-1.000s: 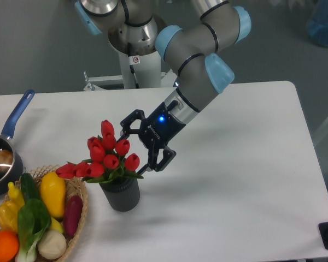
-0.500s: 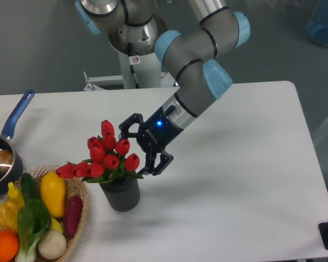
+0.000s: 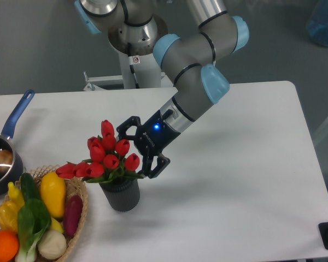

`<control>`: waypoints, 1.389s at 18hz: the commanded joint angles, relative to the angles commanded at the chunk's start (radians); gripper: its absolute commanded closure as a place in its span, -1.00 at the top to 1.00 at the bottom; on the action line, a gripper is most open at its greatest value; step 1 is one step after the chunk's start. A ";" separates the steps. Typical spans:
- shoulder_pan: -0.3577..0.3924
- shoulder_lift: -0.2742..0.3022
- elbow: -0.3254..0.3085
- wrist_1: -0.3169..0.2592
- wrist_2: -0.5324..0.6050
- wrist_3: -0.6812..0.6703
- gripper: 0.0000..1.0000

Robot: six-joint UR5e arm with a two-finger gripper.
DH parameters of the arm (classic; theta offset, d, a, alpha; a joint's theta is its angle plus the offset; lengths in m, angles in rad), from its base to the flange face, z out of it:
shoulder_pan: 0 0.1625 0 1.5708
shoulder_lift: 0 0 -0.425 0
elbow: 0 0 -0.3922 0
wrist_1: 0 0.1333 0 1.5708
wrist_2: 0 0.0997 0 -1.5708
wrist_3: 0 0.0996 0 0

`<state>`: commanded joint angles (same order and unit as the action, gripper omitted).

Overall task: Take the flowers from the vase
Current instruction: 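Lower the open gripper around the tulip stems above the vase rim, then close the gripper on the tulip stems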

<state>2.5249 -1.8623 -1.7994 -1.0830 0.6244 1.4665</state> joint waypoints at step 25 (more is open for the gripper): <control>-0.009 0.000 -0.006 0.002 -0.035 -0.005 1.00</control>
<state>2.5157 -1.8623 -1.8055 -1.0815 0.5890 1.4619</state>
